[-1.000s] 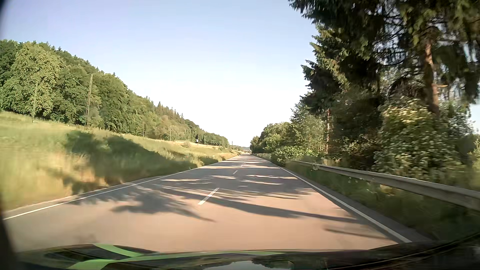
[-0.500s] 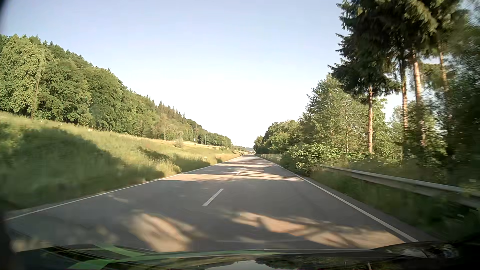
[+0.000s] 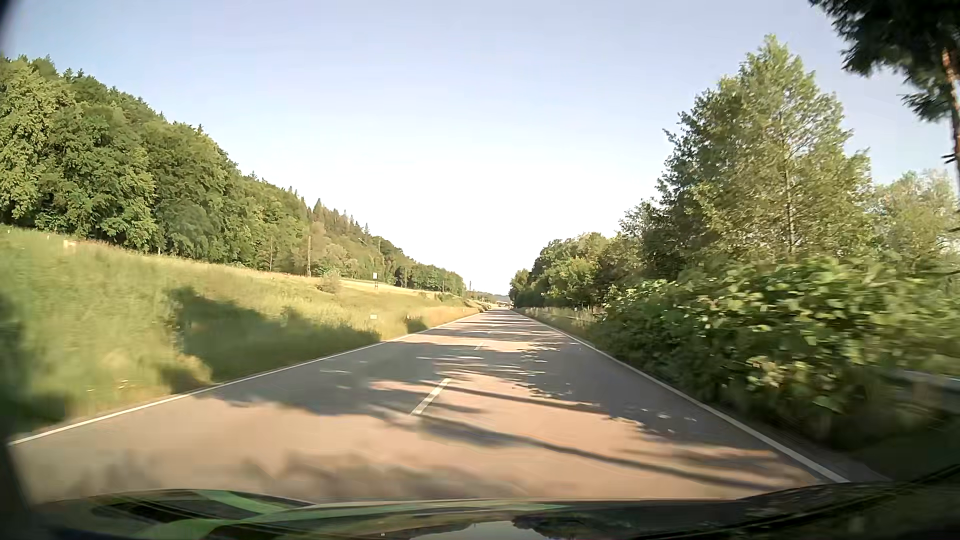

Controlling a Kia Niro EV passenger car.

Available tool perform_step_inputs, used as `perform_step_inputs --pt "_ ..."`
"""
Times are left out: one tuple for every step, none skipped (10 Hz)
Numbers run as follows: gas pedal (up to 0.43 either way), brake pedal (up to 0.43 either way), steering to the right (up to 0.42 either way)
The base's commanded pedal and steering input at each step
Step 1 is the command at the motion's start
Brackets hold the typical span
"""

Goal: Follow the waypoints while adhering to traffic rules and regulations

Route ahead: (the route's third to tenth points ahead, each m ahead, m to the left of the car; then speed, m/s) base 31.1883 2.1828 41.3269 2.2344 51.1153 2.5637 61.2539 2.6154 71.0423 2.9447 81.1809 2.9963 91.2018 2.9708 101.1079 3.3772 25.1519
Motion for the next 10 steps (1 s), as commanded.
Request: perform_step_inputs --pt "0.248 0.0 -0.003" --pt "0.248 0.0 -0.003" --pt "0.248 0.0 -0.003" --pt "0.248 0.0 -0.003" --pt "0.248 0.0 -0.003" --pt "0.248 0.0 -0.002" --pt "0.248 0.0 -0.001" --pt "0.24 0.0 -0.001" --pt "0.228 0.0 -0.001" --pt "0.228 0.0 -0.001"
